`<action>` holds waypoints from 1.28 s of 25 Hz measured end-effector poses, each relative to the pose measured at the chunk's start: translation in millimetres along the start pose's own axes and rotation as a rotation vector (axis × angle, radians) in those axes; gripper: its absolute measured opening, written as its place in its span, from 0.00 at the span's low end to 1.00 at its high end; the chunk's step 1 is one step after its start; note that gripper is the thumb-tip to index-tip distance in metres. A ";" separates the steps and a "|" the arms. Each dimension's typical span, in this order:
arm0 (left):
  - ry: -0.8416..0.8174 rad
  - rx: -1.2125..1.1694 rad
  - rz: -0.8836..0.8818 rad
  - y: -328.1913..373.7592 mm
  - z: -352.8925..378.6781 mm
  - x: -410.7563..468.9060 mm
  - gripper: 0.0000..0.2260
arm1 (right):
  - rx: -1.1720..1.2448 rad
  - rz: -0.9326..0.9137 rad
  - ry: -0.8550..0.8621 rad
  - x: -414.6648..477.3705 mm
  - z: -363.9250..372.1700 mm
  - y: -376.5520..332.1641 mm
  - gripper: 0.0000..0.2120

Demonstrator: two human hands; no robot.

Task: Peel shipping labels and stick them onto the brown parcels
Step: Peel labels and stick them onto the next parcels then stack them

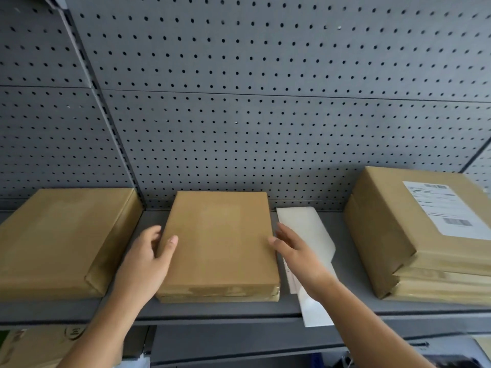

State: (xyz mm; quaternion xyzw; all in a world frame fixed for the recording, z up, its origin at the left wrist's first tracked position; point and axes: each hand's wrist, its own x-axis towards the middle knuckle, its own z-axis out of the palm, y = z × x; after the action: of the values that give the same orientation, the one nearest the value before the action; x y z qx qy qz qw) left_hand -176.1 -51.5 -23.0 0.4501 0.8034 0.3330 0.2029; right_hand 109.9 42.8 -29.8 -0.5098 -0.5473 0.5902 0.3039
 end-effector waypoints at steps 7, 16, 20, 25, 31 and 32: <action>-0.097 -0.049 0.375 82.9 42.4 5.7 0.21 | -0.154 -0.074 0.309 4.7 -71.5 -4.7 0.17; -0.494 -0.360 0.471 162.0 132.3 1.5 0.10 | -0.205 0.044 0.347 22.2 -102.1 23.6 0.26; -0.567 -0.442 0.380 160.3 151.8 4.8 0.09 | -0.249 0.137 0.376 45.6 -96.3 31.4 0.32; -0.545 -0.499 0.337 158.2 155.2 8.0 0.07 | -0.034 0.099 0.435 52.2 -92.5 12.3 0.16; -0.533 -0.583 0.284 159.5 155.1 9.5 0.14 | 0.294 -0.123 0.332 22.8 -113.8 -48.4 0.14; -0.542 -0.608 0.247 160.8 154.4 10.1 0.17 | 0.362 -0.157 0.308 15.7 -116.6 -57.0 0.15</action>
State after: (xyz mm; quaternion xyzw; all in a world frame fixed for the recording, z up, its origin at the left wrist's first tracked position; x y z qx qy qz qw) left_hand 9.9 71.5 -15.3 0.5340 0.5261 0.4461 0.4890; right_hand 202.8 108.7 34.2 -0.4868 -0.4178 0.5684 0.5151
